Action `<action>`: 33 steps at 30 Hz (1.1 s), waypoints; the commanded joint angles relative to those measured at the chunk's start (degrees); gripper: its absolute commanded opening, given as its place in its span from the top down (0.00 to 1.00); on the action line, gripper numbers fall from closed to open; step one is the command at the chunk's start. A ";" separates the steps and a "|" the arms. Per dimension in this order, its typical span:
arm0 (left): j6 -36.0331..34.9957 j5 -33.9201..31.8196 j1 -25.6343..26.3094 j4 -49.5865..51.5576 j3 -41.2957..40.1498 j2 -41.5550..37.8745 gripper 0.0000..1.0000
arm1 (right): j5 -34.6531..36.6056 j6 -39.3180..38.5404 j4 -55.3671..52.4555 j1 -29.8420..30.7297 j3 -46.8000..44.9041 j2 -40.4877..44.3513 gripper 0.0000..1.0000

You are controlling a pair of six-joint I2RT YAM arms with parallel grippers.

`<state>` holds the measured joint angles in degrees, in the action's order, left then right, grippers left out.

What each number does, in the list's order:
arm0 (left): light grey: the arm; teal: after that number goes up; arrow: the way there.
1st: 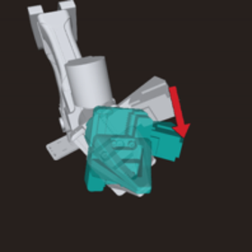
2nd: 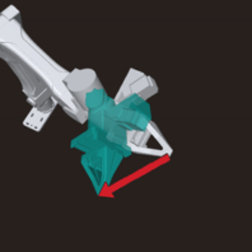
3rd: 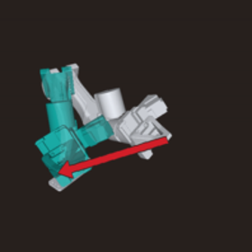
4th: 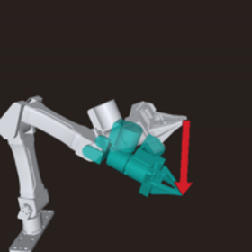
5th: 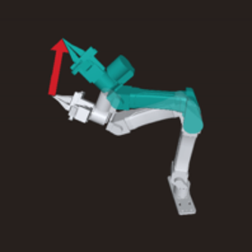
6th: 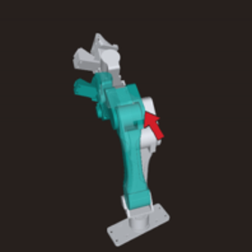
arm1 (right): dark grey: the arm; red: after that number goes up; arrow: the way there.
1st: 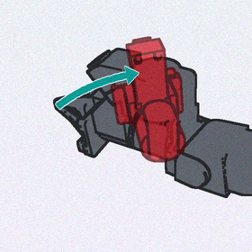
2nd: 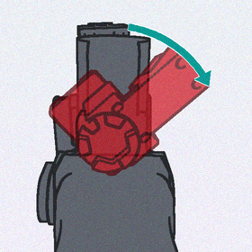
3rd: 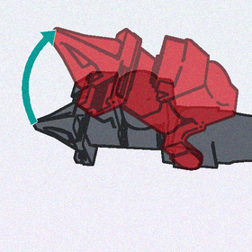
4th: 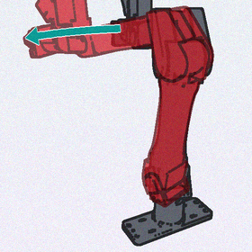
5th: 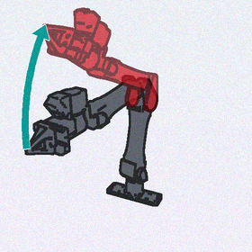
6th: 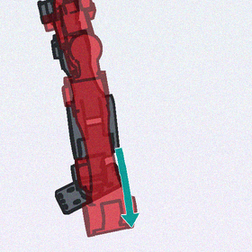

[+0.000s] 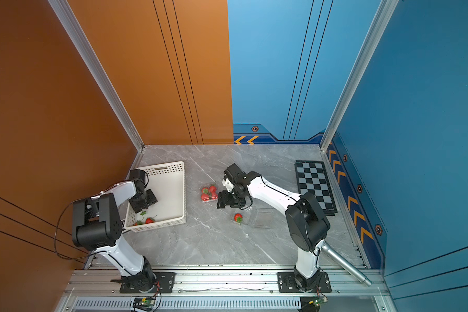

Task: Pack strawberries into containers
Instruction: Pick up the strawberry from the basket.

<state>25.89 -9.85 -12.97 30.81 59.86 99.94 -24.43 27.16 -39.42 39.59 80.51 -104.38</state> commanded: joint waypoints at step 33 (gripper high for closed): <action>0.02 -1.63 1.55 -0.62 2.13 3.33 0.62 | -0.38 0.96 1.14 -2.40 -3.74 2.33 0.29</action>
<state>25.91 -12.84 -11.66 28.88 62.17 102.13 -25.32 27.27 -38.39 37.41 77.69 -104.38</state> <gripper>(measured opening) 0.434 0.712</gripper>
